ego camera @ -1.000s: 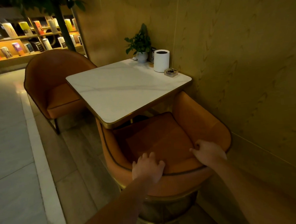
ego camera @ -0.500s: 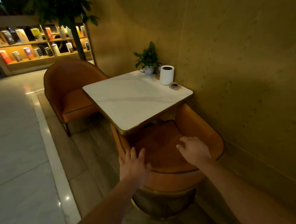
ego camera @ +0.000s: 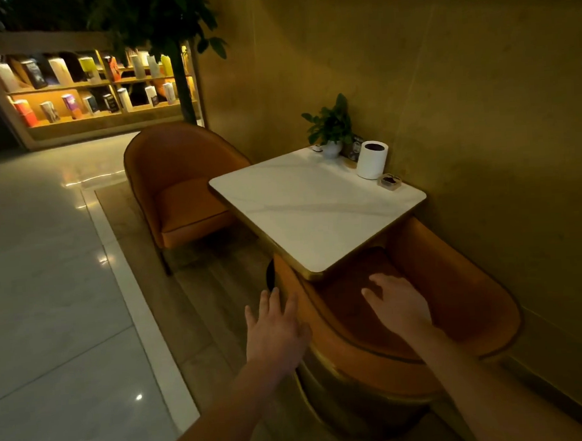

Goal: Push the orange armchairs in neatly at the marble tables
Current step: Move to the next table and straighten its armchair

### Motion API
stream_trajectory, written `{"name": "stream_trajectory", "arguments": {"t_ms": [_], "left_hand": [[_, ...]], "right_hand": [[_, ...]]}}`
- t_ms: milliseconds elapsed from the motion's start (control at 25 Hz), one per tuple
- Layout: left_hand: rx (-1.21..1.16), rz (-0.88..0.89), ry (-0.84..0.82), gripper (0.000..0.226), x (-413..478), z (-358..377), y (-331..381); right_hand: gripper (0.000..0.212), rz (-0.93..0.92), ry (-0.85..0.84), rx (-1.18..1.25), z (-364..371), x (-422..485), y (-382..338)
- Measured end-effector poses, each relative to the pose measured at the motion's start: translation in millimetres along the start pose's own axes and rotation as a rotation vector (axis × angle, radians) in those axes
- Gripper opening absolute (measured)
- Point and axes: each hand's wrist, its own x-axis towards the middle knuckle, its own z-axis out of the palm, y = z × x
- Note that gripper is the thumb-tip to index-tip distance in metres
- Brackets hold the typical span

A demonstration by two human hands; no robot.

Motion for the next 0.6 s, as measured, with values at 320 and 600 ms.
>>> {"name": "stream_trajectory", "arguments": {"t_ms": [320,600], "left_hand": [[-0.042,-0.170,0.079,0.064,41,-52,-139],[-0.006,-0.318,0.138,0.063,133,-81,-229]], "right_hand": [[0.045,-0.065,-0.006,0.120,43,66,-137],[0.042,-0.212,-0.076,0.204,99,198,-234]]}}
